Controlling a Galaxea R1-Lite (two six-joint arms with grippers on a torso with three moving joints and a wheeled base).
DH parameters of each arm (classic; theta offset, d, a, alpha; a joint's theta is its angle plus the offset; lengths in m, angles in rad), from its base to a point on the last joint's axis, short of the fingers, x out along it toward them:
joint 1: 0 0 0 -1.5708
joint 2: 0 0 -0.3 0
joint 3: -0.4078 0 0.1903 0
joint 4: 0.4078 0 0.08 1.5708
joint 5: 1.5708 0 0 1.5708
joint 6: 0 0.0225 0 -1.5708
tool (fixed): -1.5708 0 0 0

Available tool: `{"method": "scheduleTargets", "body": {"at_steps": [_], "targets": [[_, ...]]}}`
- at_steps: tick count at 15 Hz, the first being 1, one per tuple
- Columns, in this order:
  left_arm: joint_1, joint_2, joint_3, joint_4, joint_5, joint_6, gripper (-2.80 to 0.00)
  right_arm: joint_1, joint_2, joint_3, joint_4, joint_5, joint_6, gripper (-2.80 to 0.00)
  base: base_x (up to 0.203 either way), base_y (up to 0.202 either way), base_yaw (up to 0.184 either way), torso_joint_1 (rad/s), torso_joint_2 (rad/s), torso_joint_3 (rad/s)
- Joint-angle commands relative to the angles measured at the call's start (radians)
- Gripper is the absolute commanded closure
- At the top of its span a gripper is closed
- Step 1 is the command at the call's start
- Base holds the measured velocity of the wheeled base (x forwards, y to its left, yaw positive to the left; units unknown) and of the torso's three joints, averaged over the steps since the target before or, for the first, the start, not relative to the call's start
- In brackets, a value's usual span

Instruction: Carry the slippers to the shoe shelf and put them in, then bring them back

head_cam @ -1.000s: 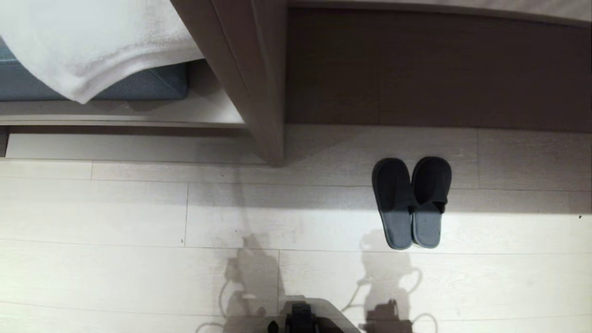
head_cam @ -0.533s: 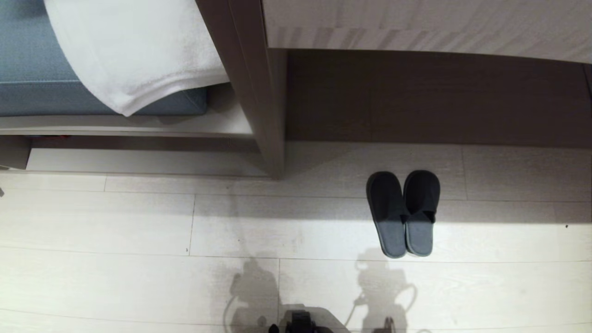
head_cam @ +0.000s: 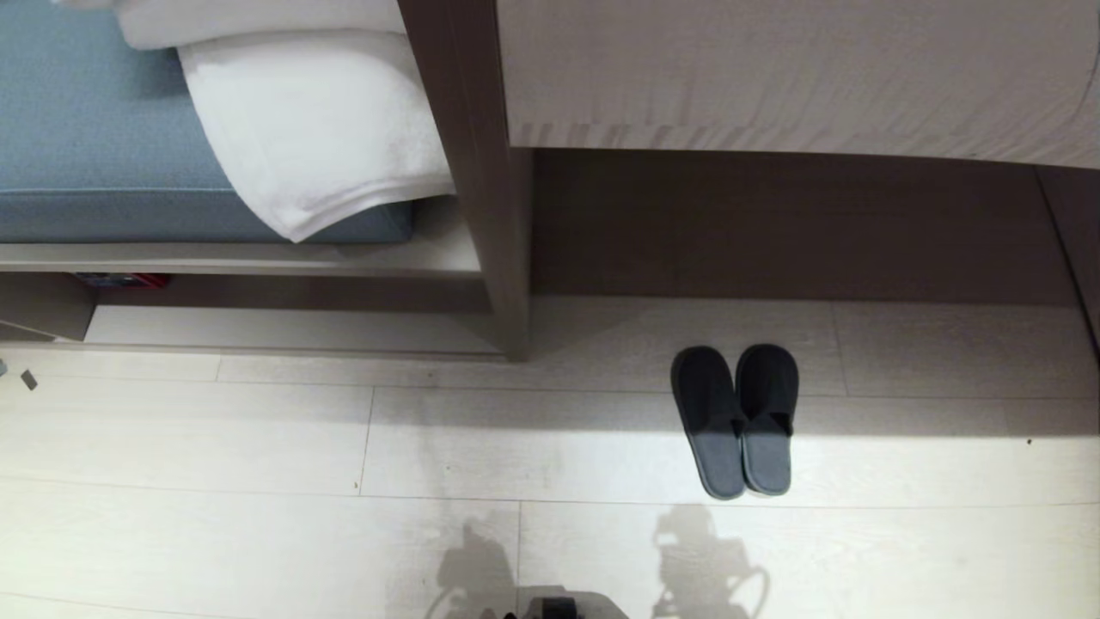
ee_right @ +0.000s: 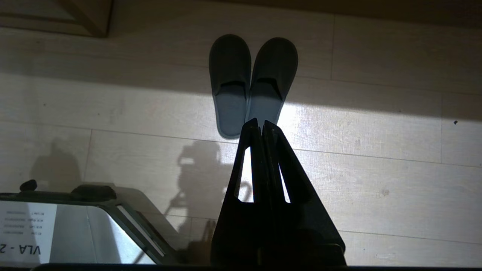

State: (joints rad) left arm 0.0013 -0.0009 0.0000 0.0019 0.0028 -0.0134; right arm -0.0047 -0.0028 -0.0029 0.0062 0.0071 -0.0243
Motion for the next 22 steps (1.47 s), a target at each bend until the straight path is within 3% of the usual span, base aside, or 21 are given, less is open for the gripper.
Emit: {"method": "scheduleTargets", "body": {"at_steps": [1, 22], "targets": [[0.000, 0.001, 0.000, 0.000, 0.000, 0.000, 0.00, 0.000, 0.001, 0.000, 0.000, 0.001, 0.000, 0.00, 0.000, 0.000, 0.000, 0.005, 0.01, 0.208], [0.000, 0.001, 0.000, 0.000, 0.000, 0.000, 0.00, 0.000, 0.001, 0.001, 0.000, 0.001, 0.007, 0.00, 0.000, 0.000, 0.000, 0.003, 0.00, 0.203]]}}
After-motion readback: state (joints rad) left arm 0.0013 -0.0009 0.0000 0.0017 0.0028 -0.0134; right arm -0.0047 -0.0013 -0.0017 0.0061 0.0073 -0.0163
